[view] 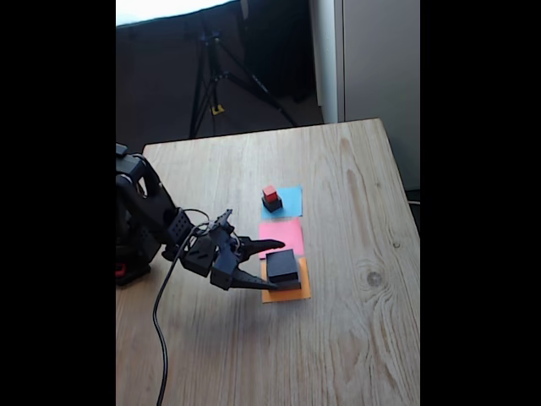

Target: Tower of hanoi

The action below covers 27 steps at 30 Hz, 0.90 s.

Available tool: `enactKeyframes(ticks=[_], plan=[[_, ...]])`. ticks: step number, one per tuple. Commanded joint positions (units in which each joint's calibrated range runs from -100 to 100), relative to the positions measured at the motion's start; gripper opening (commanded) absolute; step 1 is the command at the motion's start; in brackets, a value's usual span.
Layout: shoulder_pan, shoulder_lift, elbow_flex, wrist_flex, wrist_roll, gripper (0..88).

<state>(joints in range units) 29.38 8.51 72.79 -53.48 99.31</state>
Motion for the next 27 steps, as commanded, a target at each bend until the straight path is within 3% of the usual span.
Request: enactKeyframes(ticks=[1, 27], plan=[[-1.0, 0.3, -1.7, -2.6, 0.7, 41.7], [-2.6, 1.8, -1.1, -4.2, 0.7, 35.4]])
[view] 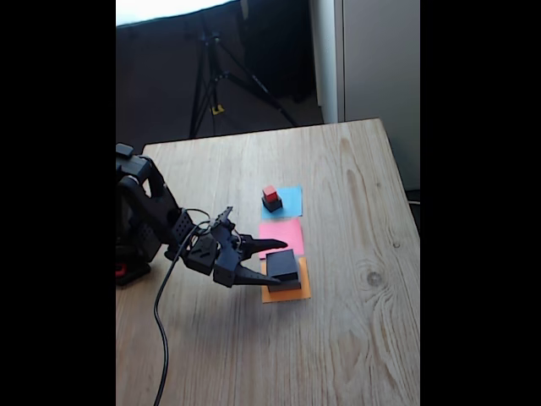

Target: Tower of hanoi

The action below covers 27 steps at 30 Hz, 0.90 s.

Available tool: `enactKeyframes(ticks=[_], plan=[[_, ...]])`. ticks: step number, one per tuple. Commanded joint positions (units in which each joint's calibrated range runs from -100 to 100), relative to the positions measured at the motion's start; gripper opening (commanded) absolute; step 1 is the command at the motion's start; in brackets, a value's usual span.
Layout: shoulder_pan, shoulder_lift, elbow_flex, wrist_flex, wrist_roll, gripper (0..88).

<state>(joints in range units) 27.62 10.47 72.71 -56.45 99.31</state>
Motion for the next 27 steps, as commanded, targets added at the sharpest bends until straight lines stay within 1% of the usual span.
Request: enactKeyframes(ticks=[1, 13, 21, 27], plan=[[-0.8, -0.1, -1.0, -1.2, 0.7, 35.4], [-1.2, 1.2, -0.9, -2.4, 0.7, 33.6], [-1.6, 1.7, -0.8, -3.4, 0.7, 30.2], [-1.7, 2.2, -0.8, -4.0, 0.7, 29.4]])
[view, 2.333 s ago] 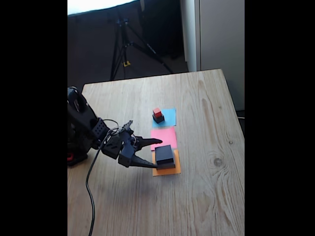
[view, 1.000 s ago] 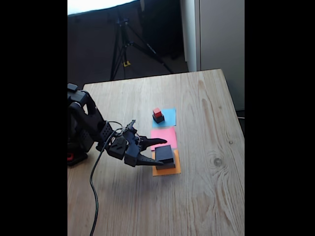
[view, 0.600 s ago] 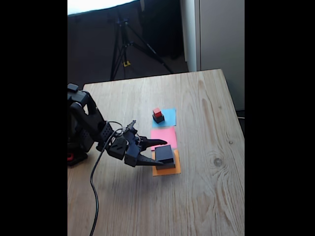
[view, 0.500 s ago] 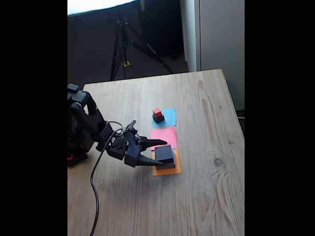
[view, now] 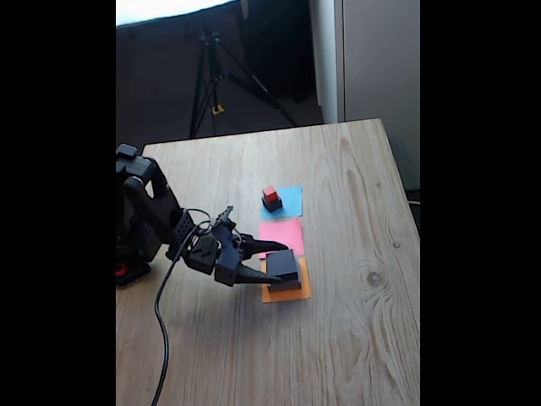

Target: Tower of hanoi

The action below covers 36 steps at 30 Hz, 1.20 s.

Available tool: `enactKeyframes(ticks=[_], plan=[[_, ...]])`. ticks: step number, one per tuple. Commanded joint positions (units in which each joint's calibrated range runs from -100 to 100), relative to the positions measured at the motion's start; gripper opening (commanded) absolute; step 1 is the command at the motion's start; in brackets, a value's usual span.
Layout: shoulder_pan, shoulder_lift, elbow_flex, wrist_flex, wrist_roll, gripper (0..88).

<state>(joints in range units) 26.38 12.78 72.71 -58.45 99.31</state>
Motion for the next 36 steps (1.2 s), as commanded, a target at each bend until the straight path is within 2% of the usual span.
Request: enactKeyframes(ticks=[1, 36], plan=[[-0.4, 0.0, -0.8, -2.1, 0.7, 29.2], [-1.0, 1.2, 0.2, -5.0, 0.7, 23.4]])
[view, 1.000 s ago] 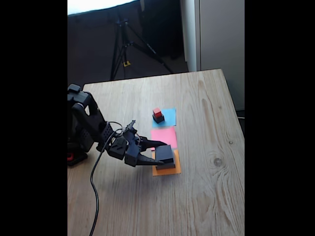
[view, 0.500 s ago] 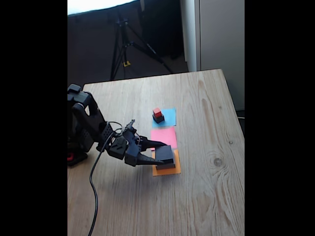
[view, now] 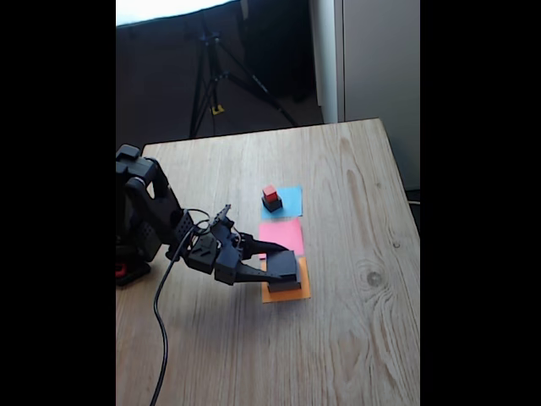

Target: Tower of hanoi

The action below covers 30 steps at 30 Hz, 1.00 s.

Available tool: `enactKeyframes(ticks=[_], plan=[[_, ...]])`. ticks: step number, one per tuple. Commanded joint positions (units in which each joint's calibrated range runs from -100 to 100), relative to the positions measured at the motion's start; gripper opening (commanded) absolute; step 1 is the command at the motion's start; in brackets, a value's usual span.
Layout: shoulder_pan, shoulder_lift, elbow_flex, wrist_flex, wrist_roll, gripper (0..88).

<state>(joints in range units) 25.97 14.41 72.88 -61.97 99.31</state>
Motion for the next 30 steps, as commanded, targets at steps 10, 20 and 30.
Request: enactKeyframes(ticks=[10, 20, 30], plan=[[-0.5, 0.5, 0.0, -3.2, 0.7, 22.0], [-0.8, 0.4, 0.1, -3.0, 0.7, 18.3], [-1.9, -4.0, 0.5, 1.1, 0.7, 16.0]])
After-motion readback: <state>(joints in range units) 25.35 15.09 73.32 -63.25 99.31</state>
